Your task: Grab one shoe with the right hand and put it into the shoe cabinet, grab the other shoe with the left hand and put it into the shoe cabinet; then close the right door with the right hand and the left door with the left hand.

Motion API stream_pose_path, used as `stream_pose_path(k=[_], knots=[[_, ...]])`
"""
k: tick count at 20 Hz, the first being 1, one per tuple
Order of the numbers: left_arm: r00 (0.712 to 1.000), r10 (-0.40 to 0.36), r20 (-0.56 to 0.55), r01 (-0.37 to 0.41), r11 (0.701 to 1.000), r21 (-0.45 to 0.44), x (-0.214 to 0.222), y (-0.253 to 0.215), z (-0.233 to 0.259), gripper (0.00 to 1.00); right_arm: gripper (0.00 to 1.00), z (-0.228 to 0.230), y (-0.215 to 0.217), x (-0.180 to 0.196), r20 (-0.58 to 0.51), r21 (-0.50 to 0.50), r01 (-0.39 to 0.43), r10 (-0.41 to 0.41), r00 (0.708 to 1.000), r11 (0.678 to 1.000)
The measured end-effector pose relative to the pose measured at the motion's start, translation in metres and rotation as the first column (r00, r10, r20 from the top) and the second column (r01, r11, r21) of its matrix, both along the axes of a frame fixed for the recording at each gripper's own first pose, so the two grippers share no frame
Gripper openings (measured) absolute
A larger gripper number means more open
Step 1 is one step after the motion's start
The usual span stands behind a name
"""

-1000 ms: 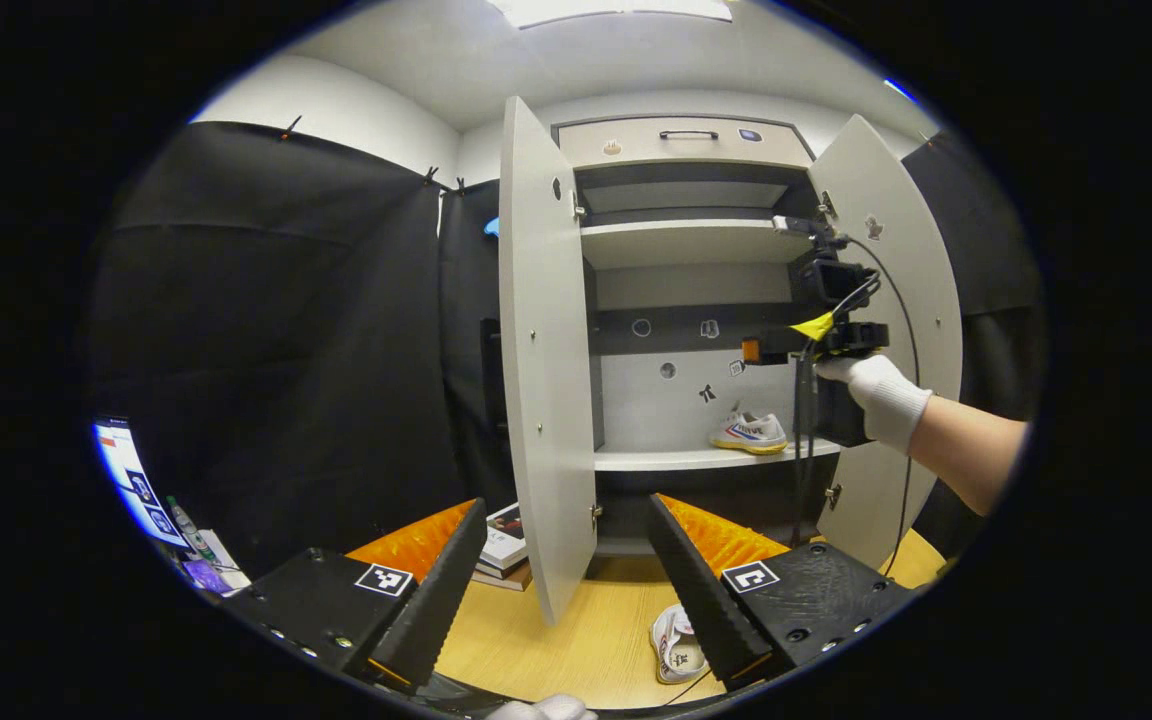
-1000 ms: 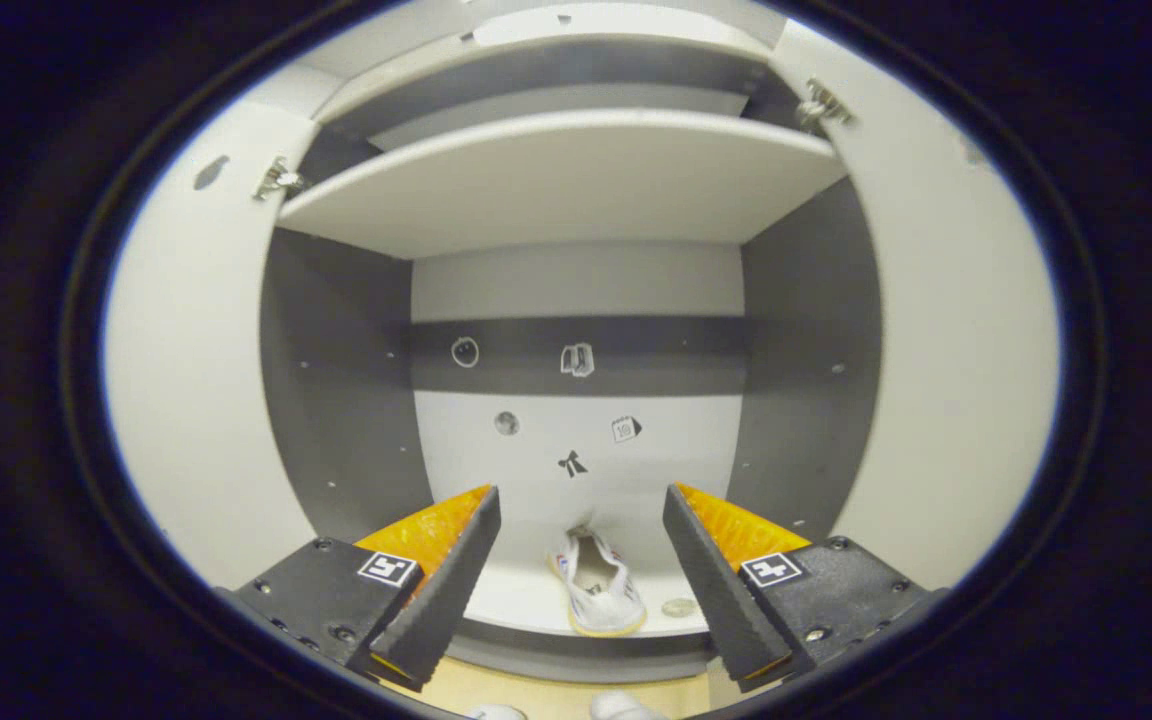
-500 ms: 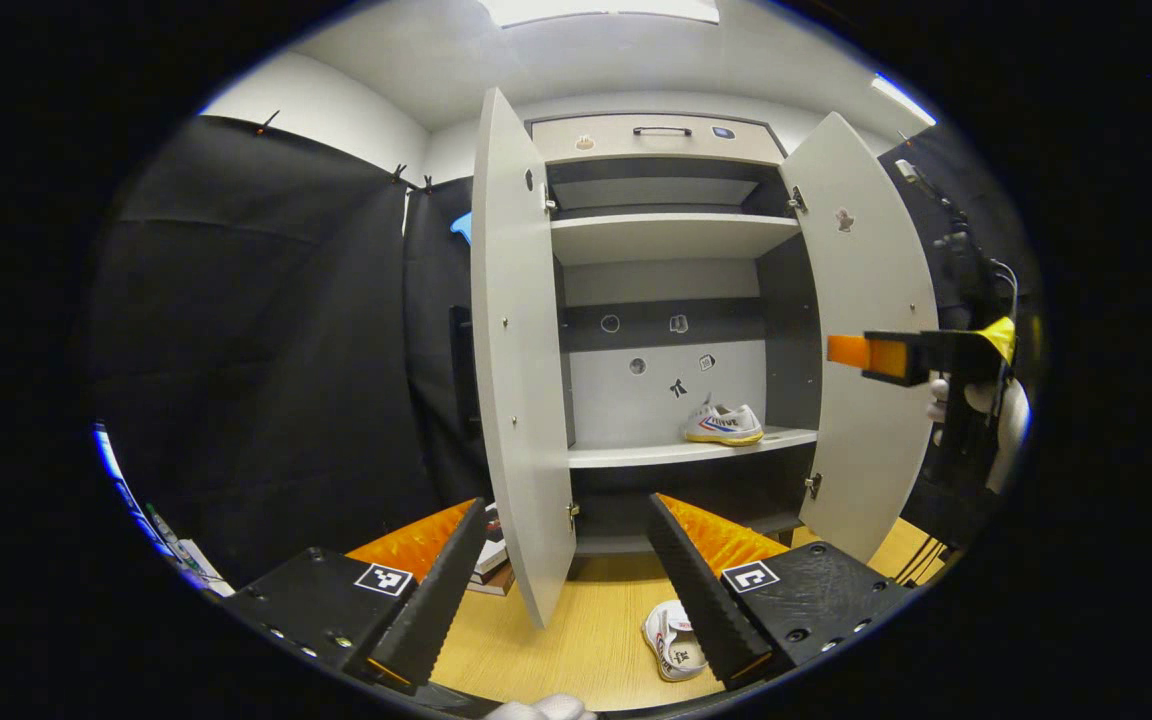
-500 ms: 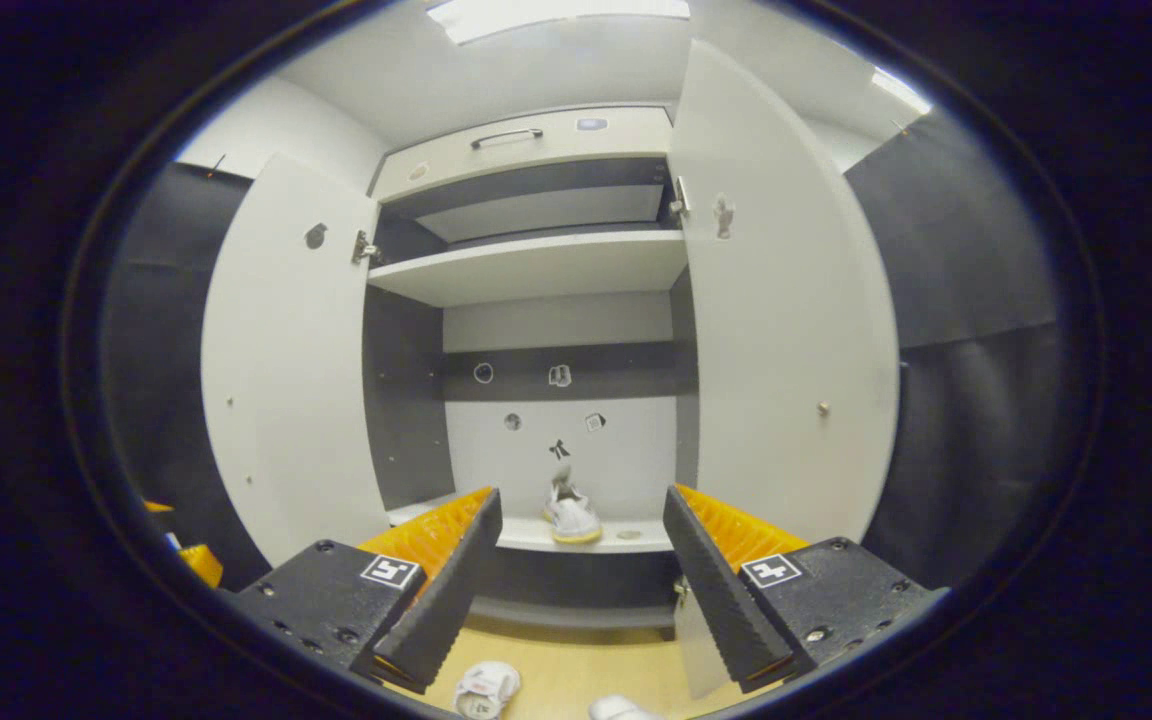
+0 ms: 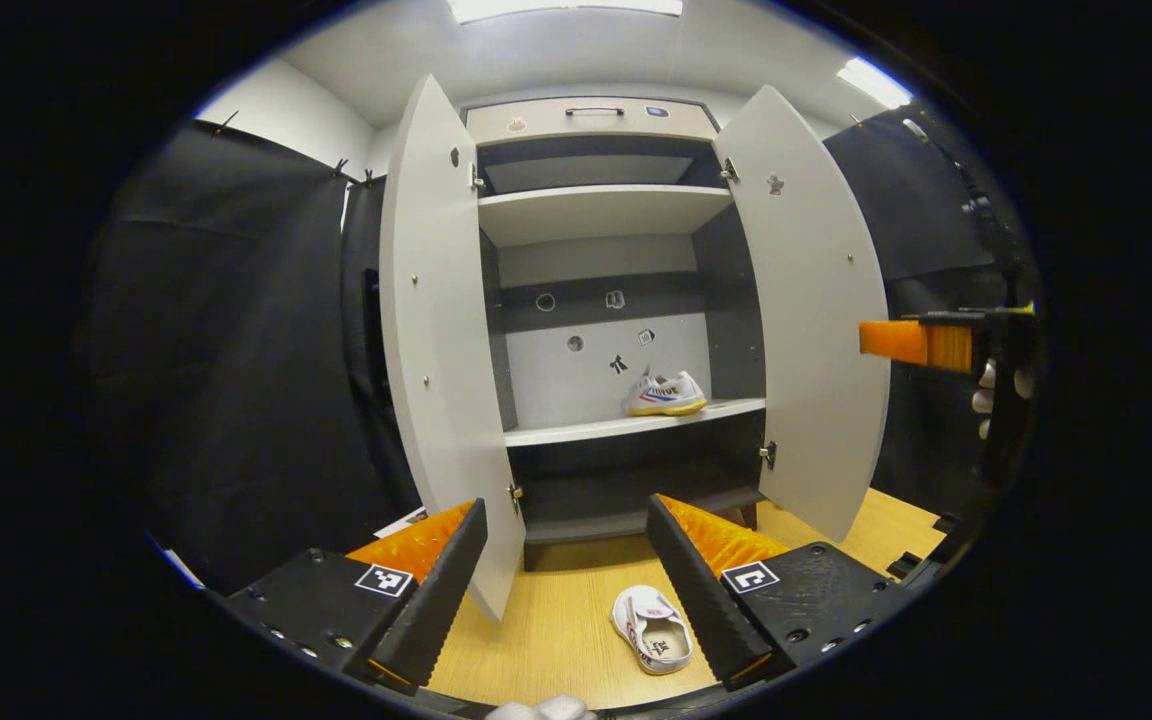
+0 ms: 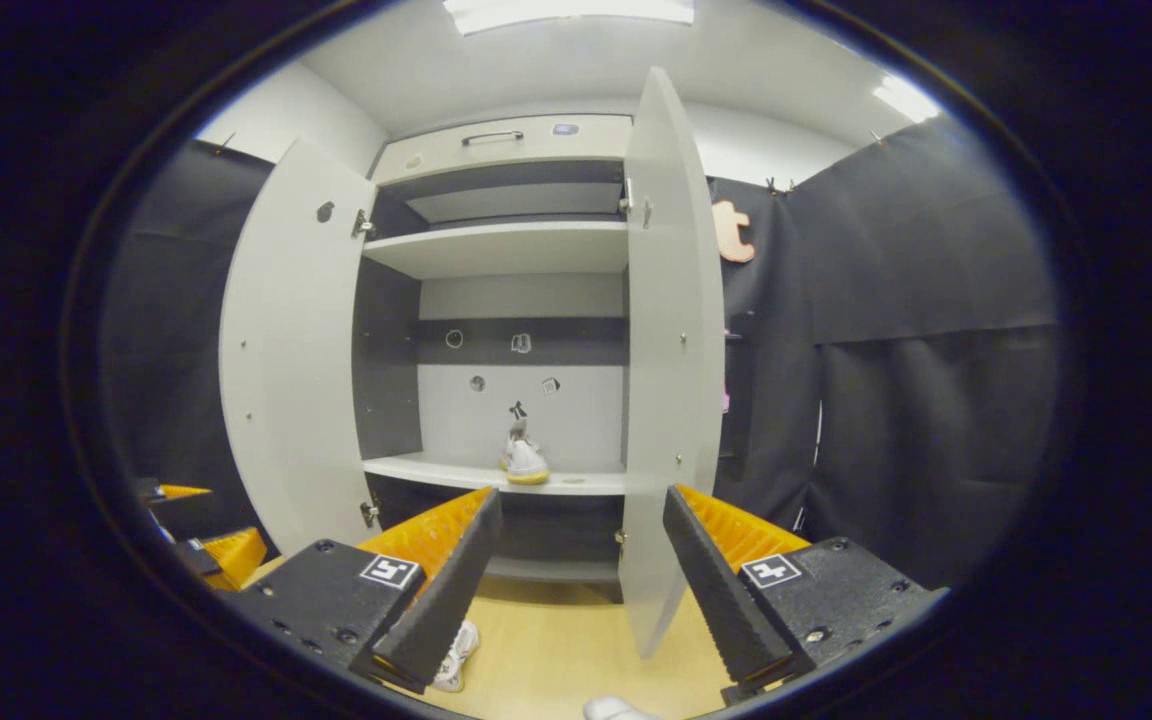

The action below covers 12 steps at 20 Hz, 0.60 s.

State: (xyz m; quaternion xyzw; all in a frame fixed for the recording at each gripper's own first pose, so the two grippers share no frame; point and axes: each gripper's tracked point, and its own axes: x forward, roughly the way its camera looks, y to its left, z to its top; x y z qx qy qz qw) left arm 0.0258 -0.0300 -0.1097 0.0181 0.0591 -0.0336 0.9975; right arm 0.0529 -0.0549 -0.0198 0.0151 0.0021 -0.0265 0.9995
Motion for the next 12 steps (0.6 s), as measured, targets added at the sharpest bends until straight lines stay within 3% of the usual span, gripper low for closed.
stream_pose_path(k=[1,5,12], knots=[[1.000,-0.002,-0.026,0.002,1.000,-0.001,0.002,-0.004,-0.016,1.00,1.00,0.000,0.001,-0.003,-0.004,0.000,-0.003,0.003,1.000,1.000],[0.986,-0.023,-0.164,0.022,1.000,-0.005,0.004,-0.022,-0.102,0.96,1.00,-0.009,-0.006,-0.013,-0.050,-0.035,0.003,-0.005,0.999,0.999],[0.921,-0.068,-0.384,0.090,0.995,0.040,0.009,-0.054,-0.243,0.97,1.00,-0.030,-0.023,-0.028,-0.153,-0.068,0.039,-0.049,0.987,0.997]])
